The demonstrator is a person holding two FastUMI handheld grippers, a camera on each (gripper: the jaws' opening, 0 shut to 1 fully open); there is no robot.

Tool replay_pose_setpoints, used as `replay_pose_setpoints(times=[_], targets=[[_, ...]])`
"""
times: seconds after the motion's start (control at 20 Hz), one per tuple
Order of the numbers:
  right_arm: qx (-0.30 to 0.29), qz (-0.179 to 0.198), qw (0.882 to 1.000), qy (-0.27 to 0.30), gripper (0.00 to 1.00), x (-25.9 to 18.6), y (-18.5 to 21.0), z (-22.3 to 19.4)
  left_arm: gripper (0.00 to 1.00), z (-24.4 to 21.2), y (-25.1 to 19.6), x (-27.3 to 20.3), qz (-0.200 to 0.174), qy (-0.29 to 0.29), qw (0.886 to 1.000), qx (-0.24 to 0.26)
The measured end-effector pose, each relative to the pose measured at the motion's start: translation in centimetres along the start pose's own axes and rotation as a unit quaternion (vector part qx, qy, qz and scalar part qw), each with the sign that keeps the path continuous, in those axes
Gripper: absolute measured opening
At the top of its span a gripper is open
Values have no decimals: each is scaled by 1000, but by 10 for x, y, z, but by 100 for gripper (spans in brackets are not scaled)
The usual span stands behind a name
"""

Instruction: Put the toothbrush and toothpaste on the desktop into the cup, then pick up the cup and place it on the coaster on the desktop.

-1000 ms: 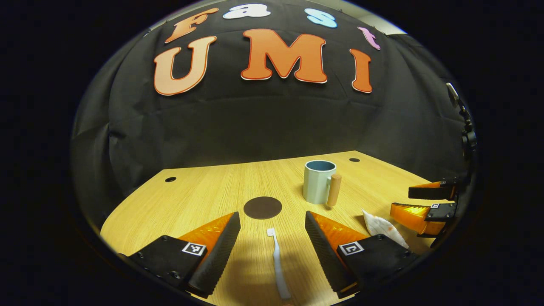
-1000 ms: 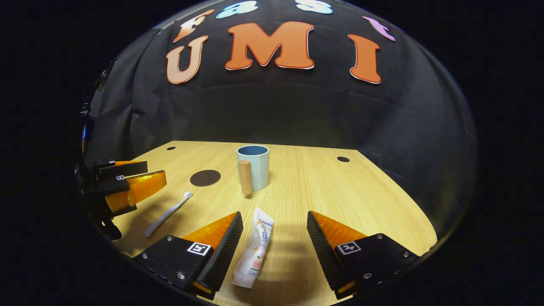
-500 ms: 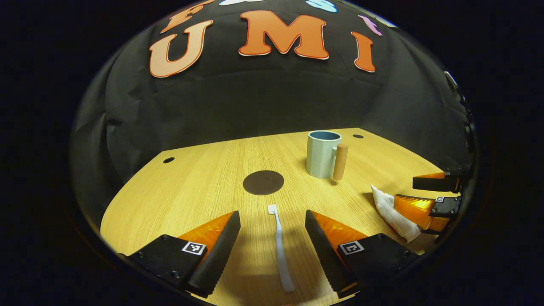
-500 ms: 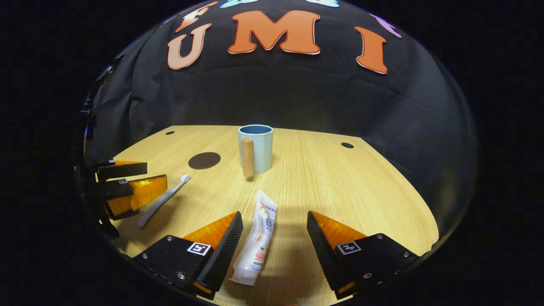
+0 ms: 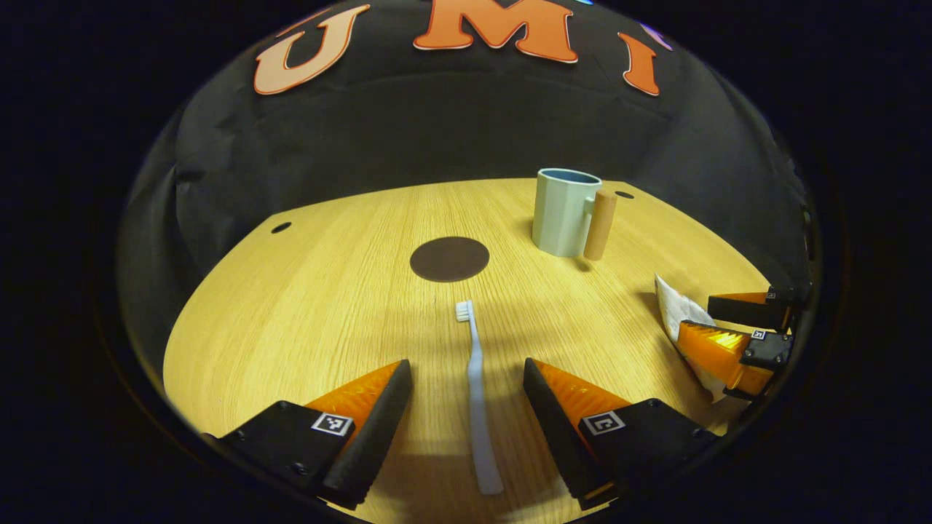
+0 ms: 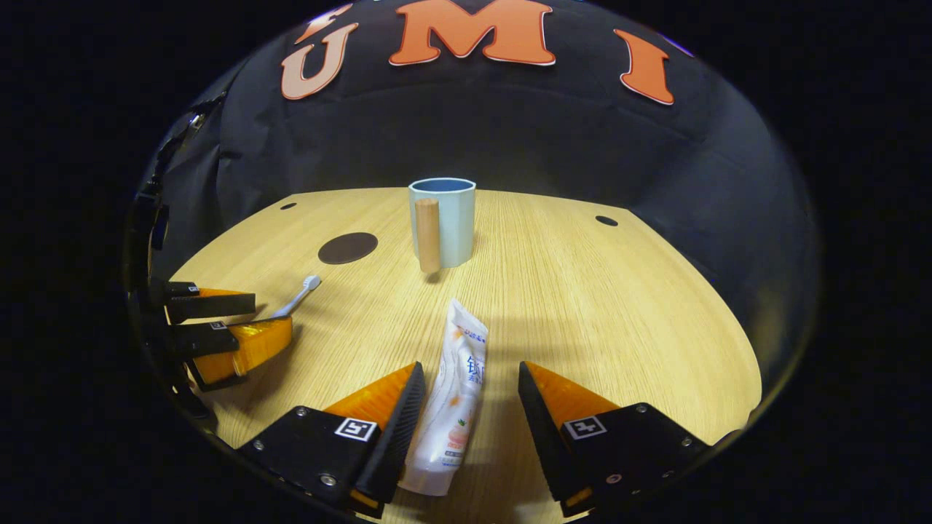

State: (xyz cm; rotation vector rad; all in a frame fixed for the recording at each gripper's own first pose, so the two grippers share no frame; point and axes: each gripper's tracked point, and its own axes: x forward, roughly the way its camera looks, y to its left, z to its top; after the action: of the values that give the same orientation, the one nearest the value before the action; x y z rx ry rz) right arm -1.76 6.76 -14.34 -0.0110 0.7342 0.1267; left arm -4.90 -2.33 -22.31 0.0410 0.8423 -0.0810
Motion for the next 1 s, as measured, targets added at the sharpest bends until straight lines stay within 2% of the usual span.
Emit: replay_pose_setpoints(times=[0.1,0.2,0.25,0.3,0.35,0.4,0.45,0.5,0.55,0.6,0.7,1.0], targets=[[-2,-1,1000,5,74,3,1,-3,87,4,-2,2,-2,-1,1000,4],[-3,3,1000,12,70,7,4,-7,87,4,-8,3,-8,-1,1000,4],[1,7,1000,11,68,9,7,-7,78,3,-9,5,-9,3,1000,5],[5,10,1000,14,61,10,9,-7,66,5,-11,5,-12,3,1000,7],[10,13,1000,16,58,11,11,-7,62,6,-13,3,-11,4,1000,6],[15,15,1000,16,53,9,11,-4,52,5,-12,5,-9,6,1000,4],[15,17,1000,17,41,11,12,-4,43,6,-10,5,-6,7,1000,-4],[17,15,1000,15,38,12,11,-2,21,6,-11,6,-10,11,1000,-11],[23,13,1000,13,33,14,10,-2,18,6,-11,7,-15,12,1000,-15],[26,17,999,12,24,15,11,0,19,6,-8,10,-15,10,999,-33],[31,21,999,9,19,17,12,1,11,8,-8,9,-23,14,999,-45],[28,31,999,-3,17,14,14,7,10,10,-7,7,-28,5,998,-53]])
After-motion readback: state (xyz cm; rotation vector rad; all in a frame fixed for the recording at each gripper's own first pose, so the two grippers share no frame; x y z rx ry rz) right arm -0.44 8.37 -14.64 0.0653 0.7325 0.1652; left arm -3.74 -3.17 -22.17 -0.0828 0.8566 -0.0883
